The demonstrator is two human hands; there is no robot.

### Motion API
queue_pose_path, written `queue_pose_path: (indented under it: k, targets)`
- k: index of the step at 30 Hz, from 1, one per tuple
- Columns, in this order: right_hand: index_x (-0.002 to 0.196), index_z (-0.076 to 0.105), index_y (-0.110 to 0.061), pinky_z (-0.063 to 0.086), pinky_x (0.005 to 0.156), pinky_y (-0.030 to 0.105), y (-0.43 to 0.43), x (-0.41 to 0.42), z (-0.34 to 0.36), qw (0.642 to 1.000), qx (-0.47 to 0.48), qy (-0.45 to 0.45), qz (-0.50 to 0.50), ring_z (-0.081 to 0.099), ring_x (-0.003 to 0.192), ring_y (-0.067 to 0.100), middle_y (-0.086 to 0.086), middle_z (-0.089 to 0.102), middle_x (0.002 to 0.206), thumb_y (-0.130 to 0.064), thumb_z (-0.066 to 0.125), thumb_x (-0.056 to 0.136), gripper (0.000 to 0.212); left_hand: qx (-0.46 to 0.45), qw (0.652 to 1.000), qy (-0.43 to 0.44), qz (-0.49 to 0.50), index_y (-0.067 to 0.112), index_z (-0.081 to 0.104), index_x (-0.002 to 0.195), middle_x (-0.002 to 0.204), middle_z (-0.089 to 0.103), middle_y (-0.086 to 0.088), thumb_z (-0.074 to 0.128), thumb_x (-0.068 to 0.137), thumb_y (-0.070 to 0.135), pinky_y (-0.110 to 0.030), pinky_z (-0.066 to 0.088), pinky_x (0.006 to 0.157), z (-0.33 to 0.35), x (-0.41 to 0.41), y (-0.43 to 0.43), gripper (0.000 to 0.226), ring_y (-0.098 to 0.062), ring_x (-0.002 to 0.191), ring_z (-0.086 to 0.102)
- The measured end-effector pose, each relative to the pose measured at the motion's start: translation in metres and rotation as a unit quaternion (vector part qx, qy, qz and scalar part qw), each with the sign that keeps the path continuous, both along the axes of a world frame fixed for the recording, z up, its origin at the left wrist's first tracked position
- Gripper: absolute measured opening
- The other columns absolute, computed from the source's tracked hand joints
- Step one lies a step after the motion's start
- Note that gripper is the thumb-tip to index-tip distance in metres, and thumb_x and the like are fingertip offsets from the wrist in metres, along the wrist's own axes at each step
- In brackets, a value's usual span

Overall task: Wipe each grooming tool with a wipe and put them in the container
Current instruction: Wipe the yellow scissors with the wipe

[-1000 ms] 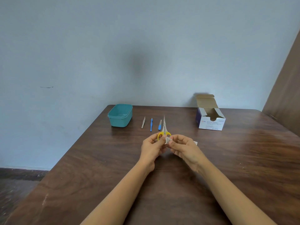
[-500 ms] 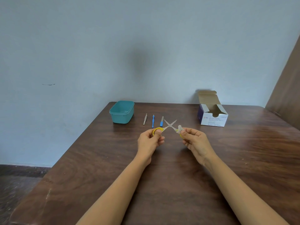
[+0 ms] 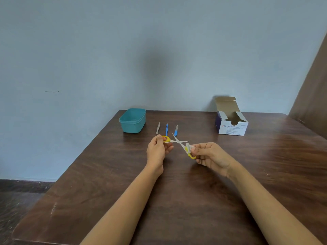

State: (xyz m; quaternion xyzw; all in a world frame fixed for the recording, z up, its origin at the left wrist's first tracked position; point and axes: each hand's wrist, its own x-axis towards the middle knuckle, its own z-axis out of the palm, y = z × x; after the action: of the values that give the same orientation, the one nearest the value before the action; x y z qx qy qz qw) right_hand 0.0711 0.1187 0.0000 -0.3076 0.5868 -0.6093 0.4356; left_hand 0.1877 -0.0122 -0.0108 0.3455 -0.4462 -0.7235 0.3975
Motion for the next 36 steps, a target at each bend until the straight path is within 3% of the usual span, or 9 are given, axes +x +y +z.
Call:
queue_pose_path:
  k: [4, 11, 14, 18, 26, 30, 36]
  targets:
    - [0.086, 0.074, -0.006, 0.046, 0.062, 0.019, 0.001, 0.001, 0.000, 0.999, 0.006, 0.023, 0.038, 0.056, 0.066, 0.009, 0.004, 0.068, 0.073, -0.008, 0.065, 0.084, 0.010, -0.109, 0.987, -0.111, 0.030, 0.017, 0.057, 0.085, 0.084, 0.063, -0.006, 0.036, 0.103, 0.026, -0.021, 0.051, 0.064, 0.000, 0.001, -0.001, 0.030, -0.010, 0.071, 0.060]
    - [0.089, 0.073, -0.005, 0.046, 0.062, 0.017, 0.001, 0.002, -0.001, 0.997, 0.016, 0.048, 0.051, 0.055, 0.067, 0.007, 0.006, 0.067, 0.077, -0.009, 0.063, 0.087, 0.011, -0.305, 0.923, -0.233, 0.037, 0.012, 0.057, 0.091, 0.073, 0.056, 0.000, 0.032, 0.104, 0.027, -0.012, 0.040, 0.056, 0.003, 0.009, -0.009, 0.031, -0.005, 0.064, 0.054]
    - [0.090, 0.071, -0.006, 0.048, 0.064, 0.018, 0.002, 0.002, 0.000, 0.998, 0.018, 0.043, 0.047, 0.058, 0.070, 0.009, 0.006, 0.069, 0.081, -0.010, 0.064, 0.087, 0.009, -0.303, 0.925, -0.226, 0.037, 0.012, 0.057, 0.092, 0.076, 0.057, 0.000, 0.033, 0.104, 0.028, -0.009, 0.040, 0.054, 0.003, 0.009, -0.011, 0.032, -0.006, 0.065, 0.054]
    - [0.090, 0.066, -0.009, 0.051, 0.068, 0.023, 0.006, -0.001, 0.005, 0.999, 0.006, 0.004, 0.046, 0.063, 0.075, 0.015, 0.010, 0.072, 0.088, -0.016, 0.067, 0.079, 0.013, -0.286, 0.937, -0.194, 0.049, 0.013, 0.058, 0.091, 0.076, 0.056, -0.001, 0.033, 0.104, 0.029, -0.017, 0.044, 0.061, 0.002, 0.009, -0.010, 0.033, -0.006, 0.065, 0.052]
    - [0.094, 0.065, -0.006, 0.055, 0.063, 0.021, 0.006, -0.008, 0.005, 0.996, -0.037, -0.068, -0.042, 0.071, 0.075, 0.017, 0.018, 0.072, 0.100, -0.008, 0.062, 0.087, 0.008, -0.271, 0.946, -0.165, 0.071, 0.018, 0.056, 0.084, 0.068, 0.054, 0.000, 0.033, 0.104, 0.030, -0.025, 0.044, 0.065, 0.004, 0.008, -0.012, 0.033, -0.009, 0.064, 0.049]
    - [0.095, 0.071, -0.005, 0.052, 0.062, 0.018, 0.003, -0.007, 0.001, 0.994, -0.008, 0.027, -0.102, 0.068, 0.071, 0.011, 0.008, 0.073, 0.081, -0.012, 0.067, 0.086, 0.013, -0.284, 0.946, -0.151, 0.022, 0.021, 0.055, 0.077, 0.068, 0.054, 0.000, 0.035, 0.104, 0.028, -0.028, 0.046, 0.067, 0.004, 0.006, -0.007, 0.034, -0.008, 0.063, 0.049]
    - [0.083, 0.074, -0.010, 0.044, 0.061, 0.019, 0.002, -0.004, -0.001, 0.982, -0.032, 0.148, -0.109, 0.060, 0.068, 0.009, 0.002, 0.070, 0.071, -0.015, 0.070, 0.084, 0.006, -0.333, 0.930, -0.154, -0.008, 0.023, 0.056, 0.075, 0.067, 0.056, 0.001, 0.037, 0.103, 0.028, -0.031, 0.049, 0.072, 0.002, 0.006, -0.002, 0.034, -0.006, 0.060, 0.052]
